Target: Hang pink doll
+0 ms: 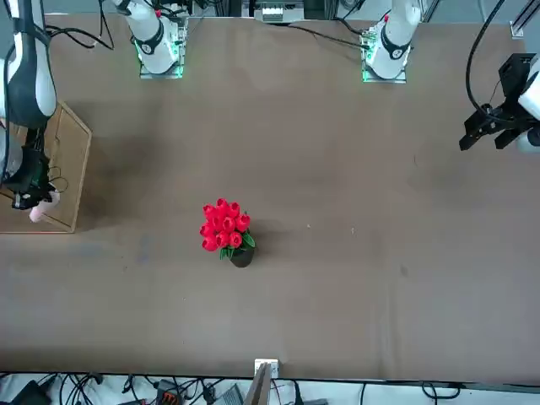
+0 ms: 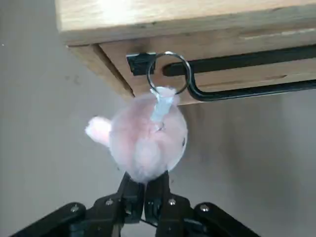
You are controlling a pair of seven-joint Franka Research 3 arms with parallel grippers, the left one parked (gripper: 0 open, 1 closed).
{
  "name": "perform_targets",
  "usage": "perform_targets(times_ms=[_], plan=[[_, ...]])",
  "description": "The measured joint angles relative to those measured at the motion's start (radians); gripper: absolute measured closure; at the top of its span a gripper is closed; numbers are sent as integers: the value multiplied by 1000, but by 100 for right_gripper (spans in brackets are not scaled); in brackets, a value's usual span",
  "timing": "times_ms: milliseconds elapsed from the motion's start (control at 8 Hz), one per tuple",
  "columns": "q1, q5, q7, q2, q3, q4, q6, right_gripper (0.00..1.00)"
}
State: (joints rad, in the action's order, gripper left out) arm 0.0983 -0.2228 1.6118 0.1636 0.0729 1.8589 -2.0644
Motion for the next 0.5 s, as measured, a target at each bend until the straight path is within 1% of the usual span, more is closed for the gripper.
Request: perform_targets(times_ms=[500], plan=[[2,0,-47,-1,0,4,-35,93]])
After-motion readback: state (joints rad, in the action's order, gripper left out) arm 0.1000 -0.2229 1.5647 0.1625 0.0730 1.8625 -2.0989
